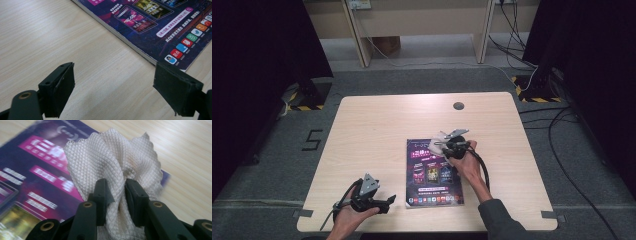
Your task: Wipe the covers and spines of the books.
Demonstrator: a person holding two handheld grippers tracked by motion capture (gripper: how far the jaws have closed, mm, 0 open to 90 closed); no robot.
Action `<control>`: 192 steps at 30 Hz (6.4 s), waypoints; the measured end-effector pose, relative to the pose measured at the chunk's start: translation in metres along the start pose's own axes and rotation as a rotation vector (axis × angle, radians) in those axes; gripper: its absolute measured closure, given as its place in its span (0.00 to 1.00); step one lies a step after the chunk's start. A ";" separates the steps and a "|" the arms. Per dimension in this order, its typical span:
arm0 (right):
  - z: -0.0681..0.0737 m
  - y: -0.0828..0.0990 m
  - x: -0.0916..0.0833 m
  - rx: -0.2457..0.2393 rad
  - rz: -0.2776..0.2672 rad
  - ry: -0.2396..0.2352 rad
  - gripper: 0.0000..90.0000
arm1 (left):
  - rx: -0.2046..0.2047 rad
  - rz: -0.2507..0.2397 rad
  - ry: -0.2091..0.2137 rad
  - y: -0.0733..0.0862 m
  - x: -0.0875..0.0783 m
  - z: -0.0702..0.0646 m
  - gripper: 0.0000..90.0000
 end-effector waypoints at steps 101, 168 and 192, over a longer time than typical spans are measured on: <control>0.003 0.039 -0.034 -0.064 -0.017 -0.056 0.79 | -0.003 -0.012 -0.012 0.000 -0.001 0.001 0.18; 0.074 -0.060 0.036 -0.153 -0.063 -0.120 0.83 | 0.002 -0.013 -0.004 0.000 -0.002 0.000 0.18; 0.058 -0.007 -0.008 -0.176 -0.037 -0.124 0.83 | 0.002 -0.007 -0.011 0.000 -0.001 0.001 0.18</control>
Point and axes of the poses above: each handheld gripper's, and its own axes: x roughly forward along the jaws, y roughly out of its underside, z roughly to its left, the point moved 1 cm from there along x, roughly forward along the jaws, and after that the axes turned 14 degrees about -x, right-handed, at the moved point
